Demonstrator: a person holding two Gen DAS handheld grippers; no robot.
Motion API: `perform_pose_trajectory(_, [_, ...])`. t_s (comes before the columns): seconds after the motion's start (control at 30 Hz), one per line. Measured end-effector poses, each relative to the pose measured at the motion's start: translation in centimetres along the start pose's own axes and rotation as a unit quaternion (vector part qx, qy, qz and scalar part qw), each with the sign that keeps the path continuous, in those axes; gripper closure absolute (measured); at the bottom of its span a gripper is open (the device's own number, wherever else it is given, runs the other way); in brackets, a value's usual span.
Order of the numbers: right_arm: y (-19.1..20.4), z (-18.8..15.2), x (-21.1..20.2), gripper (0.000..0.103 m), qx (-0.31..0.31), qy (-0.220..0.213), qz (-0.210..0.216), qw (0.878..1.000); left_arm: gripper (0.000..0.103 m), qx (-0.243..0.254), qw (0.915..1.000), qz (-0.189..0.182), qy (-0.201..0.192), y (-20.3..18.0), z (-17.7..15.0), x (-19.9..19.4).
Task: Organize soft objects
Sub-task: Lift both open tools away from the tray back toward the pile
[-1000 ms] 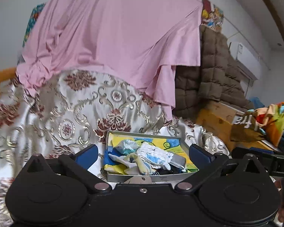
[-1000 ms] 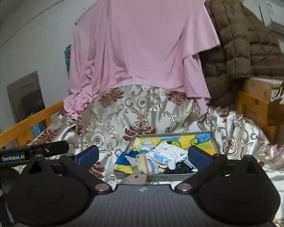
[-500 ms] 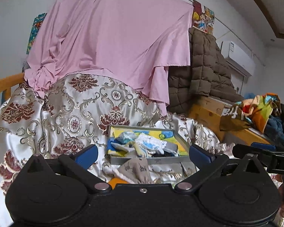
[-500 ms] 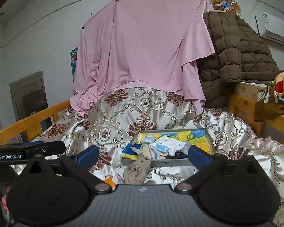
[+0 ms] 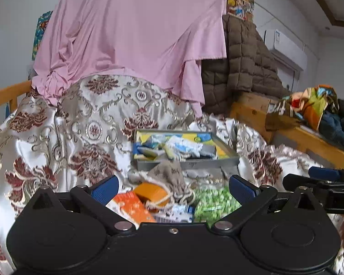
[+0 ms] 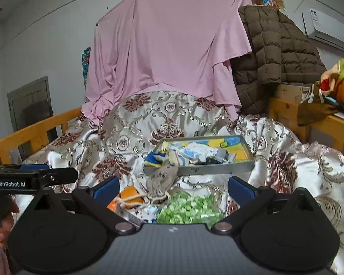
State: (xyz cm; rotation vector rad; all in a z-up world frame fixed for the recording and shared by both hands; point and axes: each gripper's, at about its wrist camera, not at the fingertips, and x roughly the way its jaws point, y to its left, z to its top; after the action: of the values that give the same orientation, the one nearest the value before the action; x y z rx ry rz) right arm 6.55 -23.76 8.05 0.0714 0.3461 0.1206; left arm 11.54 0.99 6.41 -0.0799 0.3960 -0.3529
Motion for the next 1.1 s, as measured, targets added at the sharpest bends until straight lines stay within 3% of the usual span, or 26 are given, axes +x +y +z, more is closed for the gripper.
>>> perform_pose_trajectory(0.7, [0.2, -6.4, 2.6, 0.000, -0.032, 0.076, -0.011, 0.997, 0.001, 0.022, 0.9938, 0.025, 0.106, 1.8, -5.4, 3.1])
perform_pose_trajectory(1.1, [1.1, -7.9, 4.8, 0.000, -0.050, 0.114, 0.010, 0.992, 0.001, 0.028, 0.9900, 0.045, 0.131, 2.4, -5.9, 4.4])
